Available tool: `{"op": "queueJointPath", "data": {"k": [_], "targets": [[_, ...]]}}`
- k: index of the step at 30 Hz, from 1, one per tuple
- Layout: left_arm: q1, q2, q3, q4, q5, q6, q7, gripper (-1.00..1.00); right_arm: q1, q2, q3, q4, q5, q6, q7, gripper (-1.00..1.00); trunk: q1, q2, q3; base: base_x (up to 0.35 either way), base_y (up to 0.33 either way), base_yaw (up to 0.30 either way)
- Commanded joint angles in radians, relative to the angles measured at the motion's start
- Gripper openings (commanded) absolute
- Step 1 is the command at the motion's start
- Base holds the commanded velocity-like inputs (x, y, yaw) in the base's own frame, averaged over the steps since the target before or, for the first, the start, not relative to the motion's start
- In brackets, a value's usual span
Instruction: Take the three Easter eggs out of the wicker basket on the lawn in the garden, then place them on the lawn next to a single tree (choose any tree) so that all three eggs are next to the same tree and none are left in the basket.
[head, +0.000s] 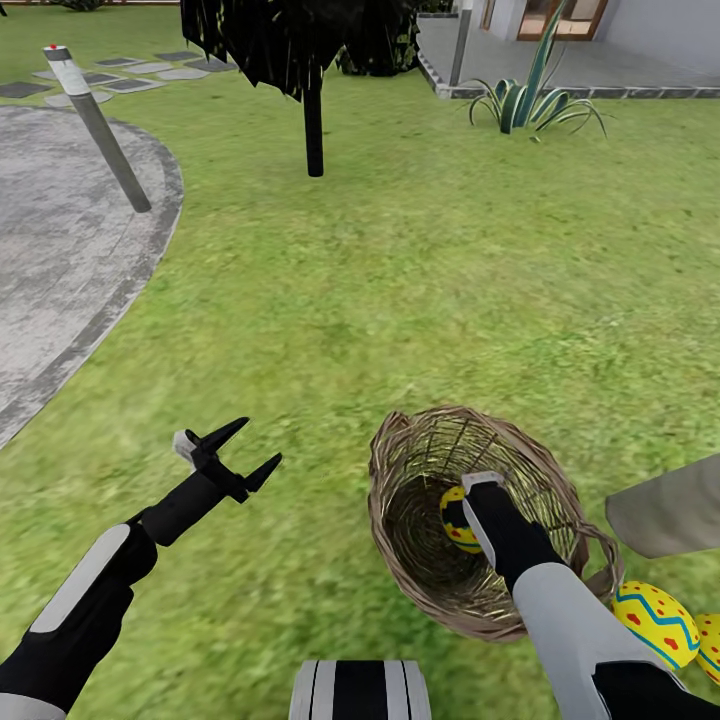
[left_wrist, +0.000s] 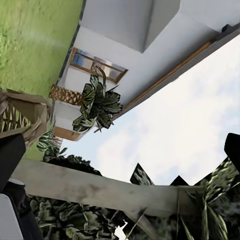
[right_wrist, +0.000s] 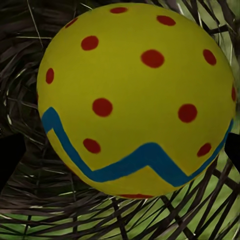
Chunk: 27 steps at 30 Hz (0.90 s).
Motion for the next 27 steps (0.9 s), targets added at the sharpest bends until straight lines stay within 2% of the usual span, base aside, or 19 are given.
{"op": "queueJointPath", "data": {"k": [1, 6, 13, 15, 18, 21, 27], "targets": [[-0.001, 0.001, -0.002, 0.001, -0.002, 0.001, -0.007, 1.00, 0.000, 0.000, 0.001, -0.002, 0.008, 0.006, 0.001, 1.00, 0.000, 0.000, -0.001, 0.000, 0.000, 0.000], [-0.001, 0.000, -0.002, -0.002, -0.003, 0.001, -0.007, 1.00, 0.000, 0.000, 0.001, -0.002, 0.008, -0.013, 0.002, 1.00, 0.001, -0.001, -0.012, 0.000, 0.000, 0.000], [-0.001, 0.000, -0.002, 0.000, -0.002, 0.001, -0.007, 1.00, 0.000, 0.000, 0.000, -0.002, 0.008, -0.027, 0.001, 1.00, 0.001, -0.001, -0.012, 0.000, 0.000, 0.000], [-0.001, -0.001, -0.002, 0.001, -0.002, 0.001, -0.007, 1.00, 0.000, 0.000, 0.000, -0.001, 0.009, -0.056, -0.008, 1.00, 0.001, -0.001, -0.012, 0.000, 0.000, 0.000], [-0.001, -0.001, -0.002, 0.000, -0.003, 0.001, -0.007, 1.00, 0.000, 0.002, 0.001, 0.005, 0.007, -0.078, -0.046, 1.00, 0.003, -0.002, -0.024, 0.000, 0.000, 0.000], [0.000, -0.001, -0.002, 0.000, -0.002, 0.001, -0.007, 1.00, 0.000, 0.002, 0.001, 0.006, 0.007, -0.081, -0.053, 1.00, 0.003, -0.002, -0.024, 0.000, 0.000, 0.000], [-0.001, -0.001, -0.002, 0.000, -0.002, 0.001, -0.007, 1.00, 0.000, 0.002, 0.000, 0.007, 0.006, -0.081, -0.055, 1.00, 0.004, -0.003, -0.039, 0.000, 0.000, 0.000]]}}
